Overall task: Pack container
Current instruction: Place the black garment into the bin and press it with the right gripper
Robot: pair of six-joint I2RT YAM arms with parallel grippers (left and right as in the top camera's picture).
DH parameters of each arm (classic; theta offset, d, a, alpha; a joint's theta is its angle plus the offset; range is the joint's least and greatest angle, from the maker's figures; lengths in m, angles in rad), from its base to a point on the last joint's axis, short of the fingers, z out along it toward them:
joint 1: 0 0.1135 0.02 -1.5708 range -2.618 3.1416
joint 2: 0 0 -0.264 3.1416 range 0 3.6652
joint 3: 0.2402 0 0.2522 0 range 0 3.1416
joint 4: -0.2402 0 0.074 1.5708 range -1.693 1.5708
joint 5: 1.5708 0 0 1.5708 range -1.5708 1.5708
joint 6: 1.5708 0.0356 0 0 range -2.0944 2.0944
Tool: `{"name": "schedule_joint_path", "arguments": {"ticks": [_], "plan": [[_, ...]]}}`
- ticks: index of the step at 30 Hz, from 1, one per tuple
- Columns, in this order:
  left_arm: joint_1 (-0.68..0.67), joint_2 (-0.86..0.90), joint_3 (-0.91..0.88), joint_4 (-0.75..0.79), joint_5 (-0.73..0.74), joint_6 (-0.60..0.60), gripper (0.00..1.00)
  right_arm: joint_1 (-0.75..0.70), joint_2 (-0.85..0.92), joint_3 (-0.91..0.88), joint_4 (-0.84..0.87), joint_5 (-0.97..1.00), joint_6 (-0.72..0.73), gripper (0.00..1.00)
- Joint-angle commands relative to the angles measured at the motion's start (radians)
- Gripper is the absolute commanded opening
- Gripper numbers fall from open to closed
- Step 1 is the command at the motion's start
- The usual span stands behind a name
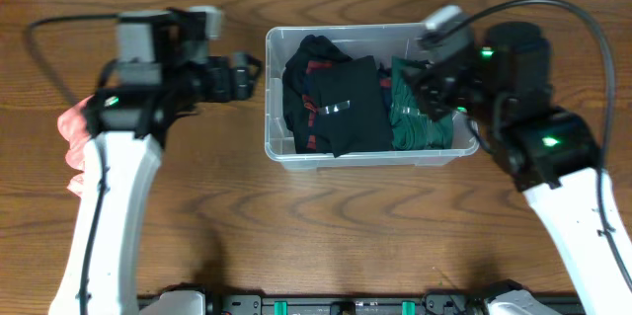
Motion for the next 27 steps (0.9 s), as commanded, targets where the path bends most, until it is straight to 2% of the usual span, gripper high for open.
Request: {"name": "schedule_joint_path", "arguments": {"ticks": [1,8,15,22,25,27], "plan": [[0.075,-0.040,0.007,-0.050,-0.080,-0.077,0.92,0.081,0.092,-0.001,0.055,-0.042,-0.047,0.58],[0.159,-0.050,0.006,-0.150,-0.080,-0.076,0.92,0.141,0.408,-0.001,0.191,-0.041,-0.042,0.60],[0.160,-0.050,0.006,-0.167,-0.080,-0.076,0.93,0.112,0.689,-0.001,0.200,0.051,0.075,0.68],[0.160,-0.050,0.006,-0.170,-0.080,-0.075,0.93,0.122,0.699,-0.001,0.180,0.053,0.084,0.69],[0.160,-0.051,0.006,-0.177,-0.096,-0.075,0.94,0.124,0.636,-0.001,0.169,0.052,0.085,0.70],[0.164,-0.051,0.006,-0.185,-0.124,-0.075,0.96,0.124,0.565,0.000,0.166,0.060,0.085,0.75]]}}
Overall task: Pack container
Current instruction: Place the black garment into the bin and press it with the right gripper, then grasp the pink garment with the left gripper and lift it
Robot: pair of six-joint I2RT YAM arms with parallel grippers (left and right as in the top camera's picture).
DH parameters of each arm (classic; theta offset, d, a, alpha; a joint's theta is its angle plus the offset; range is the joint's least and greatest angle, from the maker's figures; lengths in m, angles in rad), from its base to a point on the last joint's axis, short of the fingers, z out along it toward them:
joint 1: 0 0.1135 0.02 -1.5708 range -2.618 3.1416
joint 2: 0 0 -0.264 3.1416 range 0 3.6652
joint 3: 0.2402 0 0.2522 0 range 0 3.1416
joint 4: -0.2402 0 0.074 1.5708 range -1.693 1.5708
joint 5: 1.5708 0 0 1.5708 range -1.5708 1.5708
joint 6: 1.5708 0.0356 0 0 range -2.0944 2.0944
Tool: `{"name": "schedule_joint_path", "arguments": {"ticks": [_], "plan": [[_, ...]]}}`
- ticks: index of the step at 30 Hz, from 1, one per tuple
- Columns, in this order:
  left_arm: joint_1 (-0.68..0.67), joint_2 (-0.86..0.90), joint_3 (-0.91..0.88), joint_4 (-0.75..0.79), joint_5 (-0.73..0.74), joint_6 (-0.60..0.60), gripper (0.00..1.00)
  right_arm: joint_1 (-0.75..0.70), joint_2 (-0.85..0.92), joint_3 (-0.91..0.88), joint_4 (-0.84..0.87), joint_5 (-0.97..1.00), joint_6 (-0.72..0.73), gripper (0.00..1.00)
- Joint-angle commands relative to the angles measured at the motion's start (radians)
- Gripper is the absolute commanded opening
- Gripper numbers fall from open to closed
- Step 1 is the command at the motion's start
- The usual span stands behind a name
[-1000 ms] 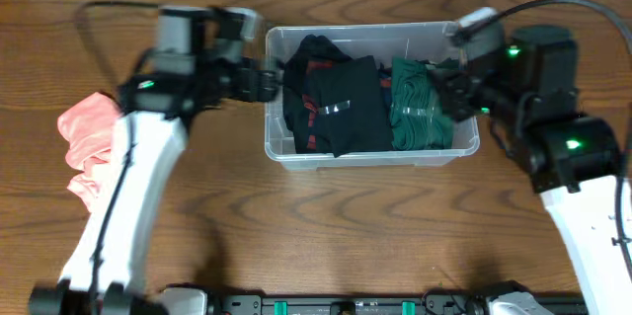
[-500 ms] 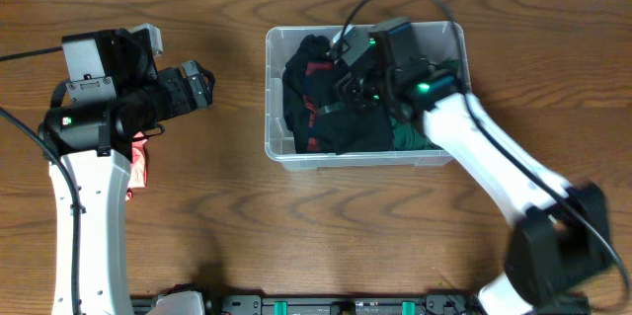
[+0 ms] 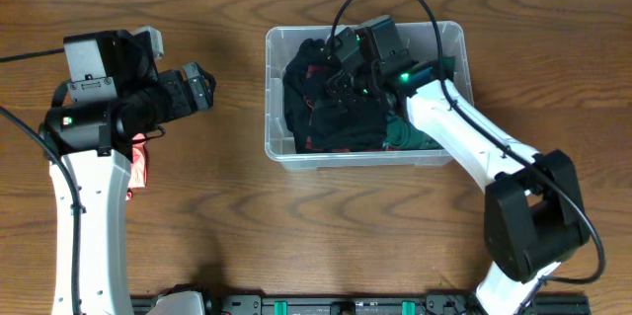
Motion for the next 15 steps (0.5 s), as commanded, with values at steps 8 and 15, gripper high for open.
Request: {"name": "schedule_joint_path", "arguments": {"ticks": [8,15], "plan": [[0.209,0.006,0.005,-0.044,-0.175,-0.016,0.98,-0.073,-0.421,-0.060,-0.086,0.162,0.035,0.99],[0.560,0.124,0.005,0.003,-0.222,-0.133,0.98,-0.226,-0.571,-0.060,-0.245,0.163,0.067,0.99]]}}
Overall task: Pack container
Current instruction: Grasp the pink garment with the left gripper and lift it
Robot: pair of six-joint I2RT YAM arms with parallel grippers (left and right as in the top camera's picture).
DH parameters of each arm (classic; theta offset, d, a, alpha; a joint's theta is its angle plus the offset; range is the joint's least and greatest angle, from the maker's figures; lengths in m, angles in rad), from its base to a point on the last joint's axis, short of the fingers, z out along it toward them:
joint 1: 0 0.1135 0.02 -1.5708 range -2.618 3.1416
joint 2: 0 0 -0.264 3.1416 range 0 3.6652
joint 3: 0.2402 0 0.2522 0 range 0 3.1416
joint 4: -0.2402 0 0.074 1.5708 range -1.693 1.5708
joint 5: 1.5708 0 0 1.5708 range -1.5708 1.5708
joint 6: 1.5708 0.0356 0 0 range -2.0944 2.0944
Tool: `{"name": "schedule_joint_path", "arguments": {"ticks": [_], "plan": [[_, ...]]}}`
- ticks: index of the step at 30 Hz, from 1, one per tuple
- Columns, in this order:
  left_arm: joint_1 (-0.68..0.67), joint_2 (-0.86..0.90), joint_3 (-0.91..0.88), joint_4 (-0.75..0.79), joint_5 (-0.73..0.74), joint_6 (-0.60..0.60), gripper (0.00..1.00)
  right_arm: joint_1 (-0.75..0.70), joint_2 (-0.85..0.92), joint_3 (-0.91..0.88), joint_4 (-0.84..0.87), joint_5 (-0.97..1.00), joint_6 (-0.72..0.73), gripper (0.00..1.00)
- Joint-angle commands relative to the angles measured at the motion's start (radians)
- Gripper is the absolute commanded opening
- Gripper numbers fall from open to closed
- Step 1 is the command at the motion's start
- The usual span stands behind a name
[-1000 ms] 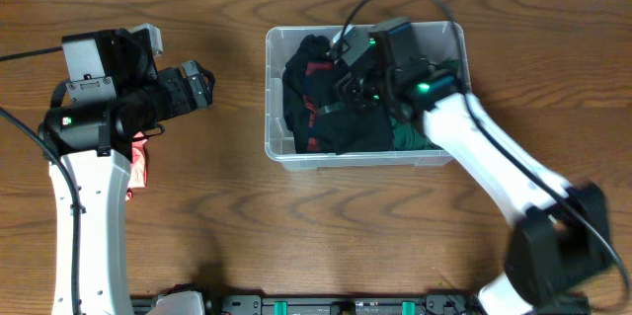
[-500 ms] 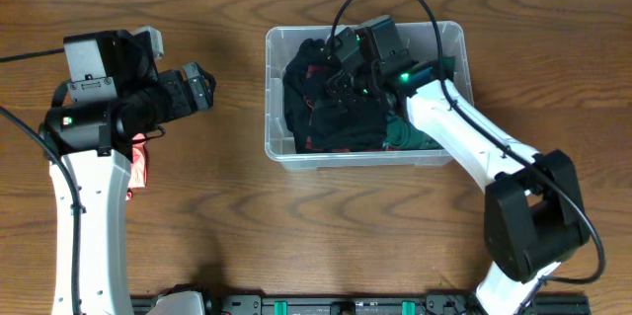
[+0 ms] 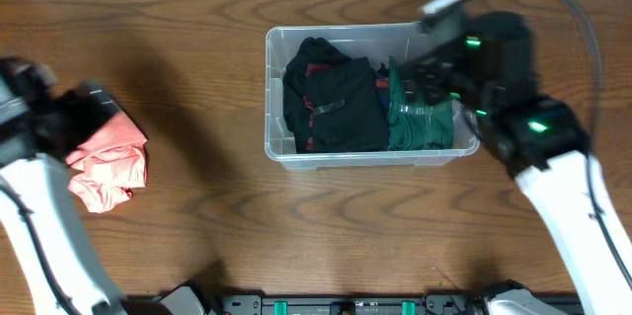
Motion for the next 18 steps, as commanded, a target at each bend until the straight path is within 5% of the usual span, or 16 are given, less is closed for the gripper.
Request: {"name": "schedule_joint_path", "arguments": {"ticks": [1,7,18], "plan": [[0.138,0.096,0.005,0.026,-0.073,-0.075,0.98,-0.068,0.002,-0.001,-0.067,0.015,0.042,0.99],[0.244,0.313,0.005,0.124,-0.085,-0.068,0.98,-0.128,0.004,-0.001,-0.153,0.016,0.056,0.99],[0.198,0.637,0.005,0.233,0.246,0.121,0.98,-0.132,0.004,-0.001,-0.152,0.017,0.056,0.99]]}}
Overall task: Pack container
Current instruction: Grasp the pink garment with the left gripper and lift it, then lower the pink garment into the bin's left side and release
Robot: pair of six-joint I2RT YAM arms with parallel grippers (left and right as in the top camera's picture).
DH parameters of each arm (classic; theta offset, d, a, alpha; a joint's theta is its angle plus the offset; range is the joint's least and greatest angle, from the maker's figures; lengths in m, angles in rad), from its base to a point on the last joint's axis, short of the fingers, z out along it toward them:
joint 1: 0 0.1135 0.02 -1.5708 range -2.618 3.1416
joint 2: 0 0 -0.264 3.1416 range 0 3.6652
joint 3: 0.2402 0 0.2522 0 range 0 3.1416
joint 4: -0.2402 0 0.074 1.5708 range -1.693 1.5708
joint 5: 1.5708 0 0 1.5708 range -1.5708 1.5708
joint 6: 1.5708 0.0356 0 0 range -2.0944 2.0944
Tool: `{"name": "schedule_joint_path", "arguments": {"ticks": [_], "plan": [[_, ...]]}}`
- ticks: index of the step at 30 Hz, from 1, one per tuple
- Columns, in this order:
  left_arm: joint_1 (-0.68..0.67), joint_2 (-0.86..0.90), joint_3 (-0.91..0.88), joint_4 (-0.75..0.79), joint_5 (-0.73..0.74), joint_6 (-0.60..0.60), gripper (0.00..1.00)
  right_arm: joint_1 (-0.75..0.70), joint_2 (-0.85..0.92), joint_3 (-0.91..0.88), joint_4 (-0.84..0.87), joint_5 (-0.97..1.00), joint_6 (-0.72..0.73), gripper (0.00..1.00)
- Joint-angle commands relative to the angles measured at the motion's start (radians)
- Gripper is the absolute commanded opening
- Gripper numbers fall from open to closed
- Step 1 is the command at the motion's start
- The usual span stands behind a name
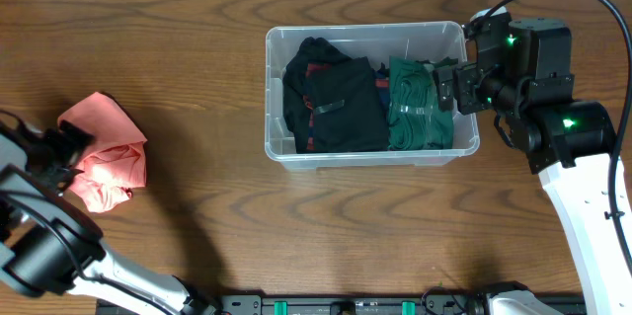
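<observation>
A clear plastic container (274,147) stands mid-table. A black garment (331,103) with red trim fills its left half, and a folded green garment (420,113) lies in its right half. A coral-pink garment (104,162) lies crumpled on the table at far left. My left gripper (61,145) is at that garment's left edge; its jaws are too small and dark to read. My right gripper (449,88) hovers over the container's right wall beside the green garment, its fingers dark against the arm.
The wooden table (197,236) runs around the container. My right arm's black cable loops over the far right corner. A black rail (346,305) lines the front edge.
My right arm has drawn back to the right, from over the green garment to over the container's right wall. My left arm sits lower at the table's left edge. The garments lie as before.
First my left gripper was by the container's left wall and my right over its right corner. Then my right reached onto the black garment while my left had pulled away. Later my left was at the far left by the uncovered pink garment, where it stays.
</observation>
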Motion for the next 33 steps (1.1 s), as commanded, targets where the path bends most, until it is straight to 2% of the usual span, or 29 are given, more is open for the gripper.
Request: {"name": "schedule_joint_path", "arguments": {"ticks": [1,3,4,5,6,8,10,13,19,23,28,33], "plan": [[-0.026,0.048,0.005,0.005,0.118,0.071,0.98,-0.005,-0.001,-0.001,0.001,0.004,0.016,0.99],[-0.040,0.063,0.005,0.005,0.142,0.071,0.99,-0.005,-0.001,-0.001,0.000,0.003,0.016,0.99],[-0.046,0.067,0.005,0.005,0.142,0.074,0.94,-0.005,-0.001,-0.001,-0.001,0.003,0.016,0.99],[-0.053,0.067,0.005,0.001,0.142,0.086,0.82,-0.005,-0.001,-0.001,-0.002,0.003,0.016,0.99],[-0.060,0.067,0.005,-0.002,0.143,0.090,0.65,-0.005,-0.001,-0.001,-0.003,0.003,0.016,0.99],[-0.068,0.064,0.005,-0.007,0.187,0.090,0.41,-0.005,-0.001,-0.001,-0.008,0.003,0.016,0.99],[-0.070,0.064,0.006,-0.010,0.266,0.097,0.25,-0.005,-0.001,-0.001,-0.014,0.004,0.016,0.99],[-0.071,0.050,0.006,-0.023,0.377,0.097,0.06,-0.005,-0.001,-0.001,-0.019,0.029,0.016,0.99],[-0.099,-0.102,0.006,-0.048,0.523,0.113,0.06,-0.037,-0.001,-0.001,-0.023,0.104,0.069,0.99],[-0.194,-0.290,0.006,-0.047,0.526,0.113,0.06,-0.057,-0.001,-0.001,-0.031,0.104,0.075,0.99],[-0.430,-0.517,0.006,-0.036,0.492,0.112,0.06,-0.057,-0.001,-0.001,-0.040,0.104,0.075,0.99],[-0.735,-0.634,0.006,-0.024,0.337,0.111,0.06,-0.057,-0.001,-0.001,-0.045,0.104,0.075,0.99]]}}
